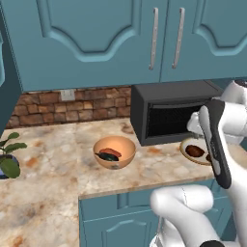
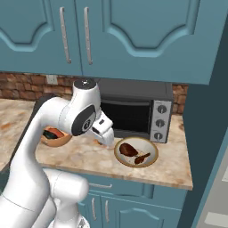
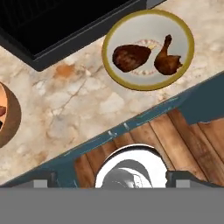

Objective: Place the bowl with the sweet potato and eggplant on the top shelf of the fridge. Place the bowl with the steak and chicken drumstick on the second highest shelf of the fridge.

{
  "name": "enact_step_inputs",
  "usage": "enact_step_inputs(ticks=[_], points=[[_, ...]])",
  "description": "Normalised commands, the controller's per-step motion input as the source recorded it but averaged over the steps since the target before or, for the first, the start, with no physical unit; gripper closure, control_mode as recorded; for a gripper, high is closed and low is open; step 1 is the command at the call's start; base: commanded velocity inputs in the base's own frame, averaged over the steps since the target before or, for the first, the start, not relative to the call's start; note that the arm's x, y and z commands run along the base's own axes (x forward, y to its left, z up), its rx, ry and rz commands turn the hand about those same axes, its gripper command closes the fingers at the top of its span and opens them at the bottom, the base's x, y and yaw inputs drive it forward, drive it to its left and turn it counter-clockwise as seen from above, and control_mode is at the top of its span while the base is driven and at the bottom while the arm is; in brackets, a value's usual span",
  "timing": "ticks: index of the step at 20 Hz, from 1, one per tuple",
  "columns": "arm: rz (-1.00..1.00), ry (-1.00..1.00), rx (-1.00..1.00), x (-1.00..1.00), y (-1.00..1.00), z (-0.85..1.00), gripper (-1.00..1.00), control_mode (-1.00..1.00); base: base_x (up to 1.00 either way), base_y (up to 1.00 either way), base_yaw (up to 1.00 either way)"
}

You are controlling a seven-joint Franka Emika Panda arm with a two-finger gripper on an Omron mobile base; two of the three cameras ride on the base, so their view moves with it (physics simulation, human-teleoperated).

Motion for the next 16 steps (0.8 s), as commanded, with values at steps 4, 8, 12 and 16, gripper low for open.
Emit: enact_step_inputs(ticks=[4, 8, 12, 16], points=[[-0.48, 0.0, 0.25, 0.0, -1.0, -0.31, -1.0, -1.0, 0.0, 0.0, 0.0], [-0.36, 0.07, 0.2, 0.0, -1.0, -0.36, -1.0, -1.0, 0.0, 0.0, 0.0], [-0.09, 0.12, 0.03, 0.04, -0.41, -0.4, -1.0, -1.0, 0.0, 0.0, 0.0], [-0.09, 0.08, 0.03, 0.24, -0.62, -0.75, -1.0, -1.0, 0.0, 0.0, 0.0]])
